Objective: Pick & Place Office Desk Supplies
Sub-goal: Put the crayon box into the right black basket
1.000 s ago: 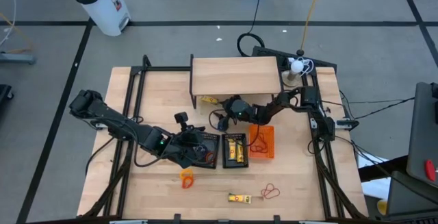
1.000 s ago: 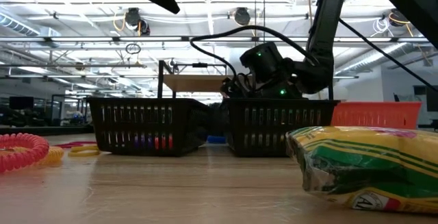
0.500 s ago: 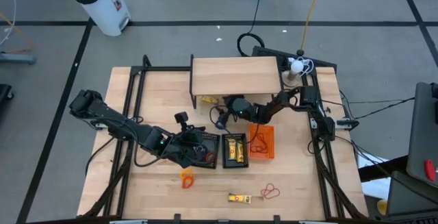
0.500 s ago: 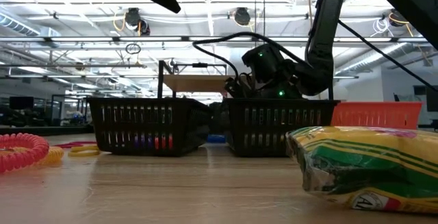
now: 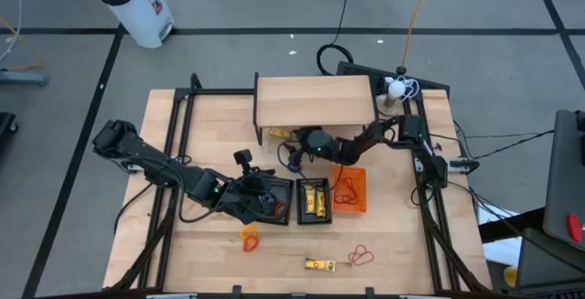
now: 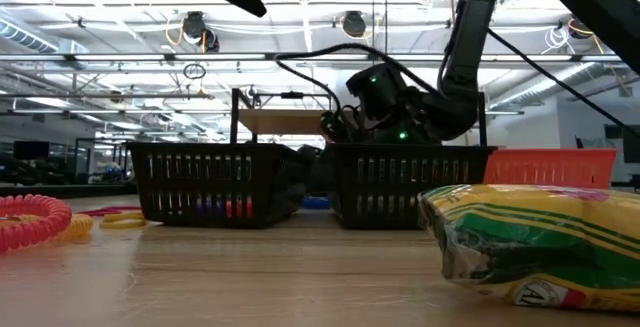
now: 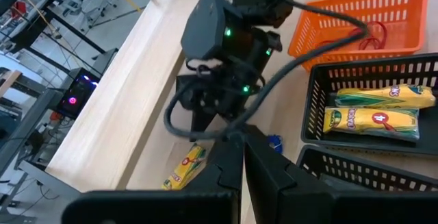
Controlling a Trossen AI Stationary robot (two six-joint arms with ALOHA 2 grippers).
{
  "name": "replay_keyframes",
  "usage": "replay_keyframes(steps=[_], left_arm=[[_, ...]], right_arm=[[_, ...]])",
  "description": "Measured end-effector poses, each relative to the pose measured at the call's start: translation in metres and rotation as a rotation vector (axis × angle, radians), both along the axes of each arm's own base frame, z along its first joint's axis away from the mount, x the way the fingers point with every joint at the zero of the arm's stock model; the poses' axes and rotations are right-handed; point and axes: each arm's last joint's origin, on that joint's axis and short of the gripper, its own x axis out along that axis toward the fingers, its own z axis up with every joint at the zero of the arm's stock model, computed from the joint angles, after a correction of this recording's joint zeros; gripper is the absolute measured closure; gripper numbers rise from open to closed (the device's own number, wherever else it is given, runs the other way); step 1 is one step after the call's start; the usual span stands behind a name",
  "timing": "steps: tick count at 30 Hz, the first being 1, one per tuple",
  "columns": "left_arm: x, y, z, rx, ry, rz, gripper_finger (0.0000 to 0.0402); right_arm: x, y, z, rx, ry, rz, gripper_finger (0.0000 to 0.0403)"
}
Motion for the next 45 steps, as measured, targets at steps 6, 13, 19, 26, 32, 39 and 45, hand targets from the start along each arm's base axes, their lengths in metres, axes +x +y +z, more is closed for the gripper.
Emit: replay_keyframes(steps=[6,13,19,26,32,39,45], left_arm=[[0.0,0.0,0.0,0.001,0.001,0.0,0.0382],[0.0,0.0,0.0,-0.008,0.006,-0.007,0.0382],[0.0,0.0,0.0,-0.009,0.005,-0.008,0.0382],[0.0,0.0,0.0,-0.011,0.002,-0.008,0.0382],[0.0,0.0,0.0,-0.012,0.002,-0.008,0.0382],[0.0,0.0,0.0,-0.012,0.002,-0.008,0.0382],[0.0,0.0,0.0,-0.012,0.002,-0.008,0.0382]], right_arm=[[0.008,-0.003,-0.006,0.003,0.028,-0.011,0.0106],[0.006,-0.008,-0.007,0.001,0.047,-0.036,0.0106],[0.006,-0.008,-0.007,0.002,0.05,-0.037,0.0122],[0.006,-0.009,-0.007,0.017,0.046,-0.042,0.0239],[0.007,-0.011,-0.006,0.063,0.022,0.068,0.039],[0.007,-0.01,-0.006,0.079,0.02,0.081,0.0401],[0.008,-0.005,-0.002,0.099,0.026,0.113,0.0402]])
